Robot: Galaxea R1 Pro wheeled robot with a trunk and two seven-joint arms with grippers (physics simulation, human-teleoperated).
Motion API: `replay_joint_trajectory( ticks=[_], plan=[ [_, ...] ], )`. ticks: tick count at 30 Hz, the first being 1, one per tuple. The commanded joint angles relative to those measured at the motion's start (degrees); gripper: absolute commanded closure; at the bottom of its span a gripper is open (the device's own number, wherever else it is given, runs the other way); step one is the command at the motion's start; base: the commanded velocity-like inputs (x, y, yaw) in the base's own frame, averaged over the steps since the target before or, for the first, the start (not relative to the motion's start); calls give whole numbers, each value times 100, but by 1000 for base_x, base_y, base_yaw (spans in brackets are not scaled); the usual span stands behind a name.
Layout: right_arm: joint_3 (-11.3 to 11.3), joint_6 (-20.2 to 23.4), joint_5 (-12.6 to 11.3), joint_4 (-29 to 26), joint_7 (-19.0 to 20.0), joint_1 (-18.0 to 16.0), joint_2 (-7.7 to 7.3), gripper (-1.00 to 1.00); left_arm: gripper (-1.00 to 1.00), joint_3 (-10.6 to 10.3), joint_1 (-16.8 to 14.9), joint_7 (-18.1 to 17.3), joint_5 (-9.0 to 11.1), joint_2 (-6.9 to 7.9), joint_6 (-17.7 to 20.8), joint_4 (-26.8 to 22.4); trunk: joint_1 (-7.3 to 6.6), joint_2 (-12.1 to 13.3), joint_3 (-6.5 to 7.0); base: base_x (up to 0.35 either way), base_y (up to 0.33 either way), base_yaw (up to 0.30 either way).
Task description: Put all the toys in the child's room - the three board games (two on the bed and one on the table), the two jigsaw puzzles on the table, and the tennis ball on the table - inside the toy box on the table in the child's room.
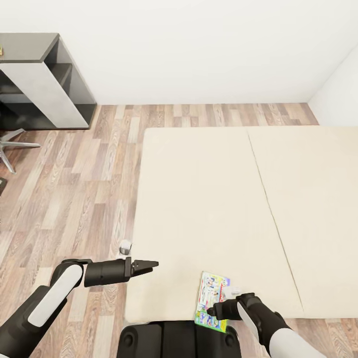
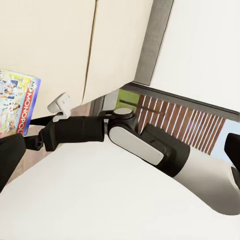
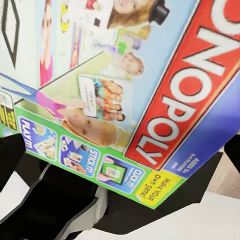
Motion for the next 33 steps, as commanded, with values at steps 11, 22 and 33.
replay_joint_trajectory(
  ticks=[11,22,33],
  plan=[
    [34,34,-48,-10,-14,-1,19,-100,-100,-6,-4,-37,-25,4,7,2,3,-9,-6,0,69,0],
    [34,34,-48,-10,-14,-1,22,-100,-100,-4,-4,-37,-25,4,7,2,3,-9,-6,0,29,0],
    [34,34,-48,-10,-14,-1,20,-100,-100,-4,-4,-37,-25,4,7,2,3,-9,-6,-33,23,0]
  ],
)
